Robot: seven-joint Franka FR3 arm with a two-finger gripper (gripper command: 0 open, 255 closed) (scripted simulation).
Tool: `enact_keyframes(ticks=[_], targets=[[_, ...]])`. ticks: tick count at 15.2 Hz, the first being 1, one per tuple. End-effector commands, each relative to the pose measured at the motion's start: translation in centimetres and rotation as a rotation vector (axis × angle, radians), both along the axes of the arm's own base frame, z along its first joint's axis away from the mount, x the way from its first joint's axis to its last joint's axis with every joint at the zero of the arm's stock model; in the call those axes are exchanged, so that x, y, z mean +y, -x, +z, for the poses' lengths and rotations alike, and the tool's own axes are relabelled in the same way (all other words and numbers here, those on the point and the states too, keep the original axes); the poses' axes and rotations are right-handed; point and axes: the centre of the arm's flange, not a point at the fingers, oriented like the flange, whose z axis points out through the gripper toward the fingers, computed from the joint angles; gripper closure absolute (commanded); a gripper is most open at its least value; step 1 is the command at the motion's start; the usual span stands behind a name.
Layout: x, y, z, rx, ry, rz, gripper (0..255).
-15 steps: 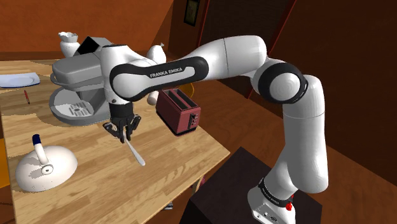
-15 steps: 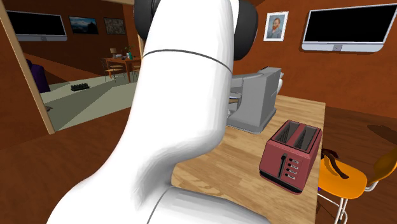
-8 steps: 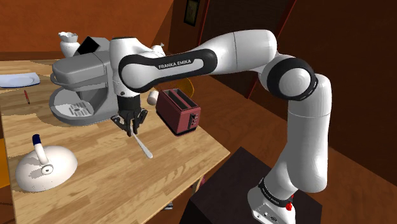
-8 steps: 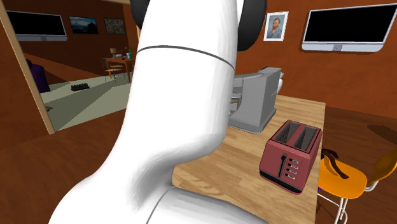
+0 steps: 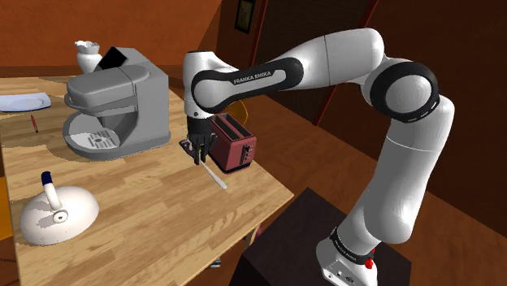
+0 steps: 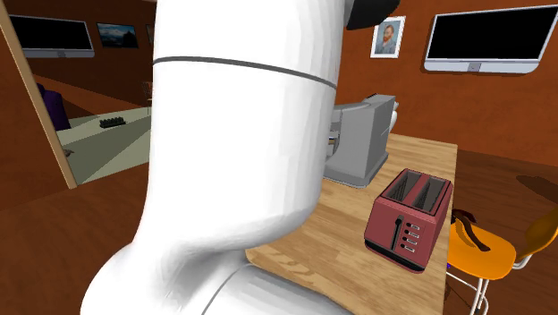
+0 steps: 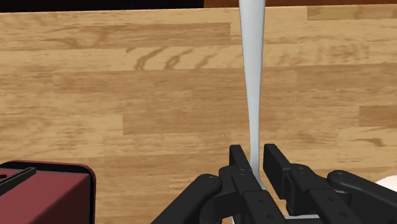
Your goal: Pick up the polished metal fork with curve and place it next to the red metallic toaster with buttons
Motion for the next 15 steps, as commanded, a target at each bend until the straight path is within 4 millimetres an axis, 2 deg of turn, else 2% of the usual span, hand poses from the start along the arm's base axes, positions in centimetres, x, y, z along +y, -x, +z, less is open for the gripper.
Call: enact_keyframes(ticks=[1, 8, 15], targets=[[-2.5, 0.4, 0.0, 0.0, 0.0, 0.001, 255], [-11.8, 2.0, 0.1, 0.0, 0.0, 0.001, 255], [-11.8, 2.0, -3.6, 0.0, 0.0, 0.001, 255]])
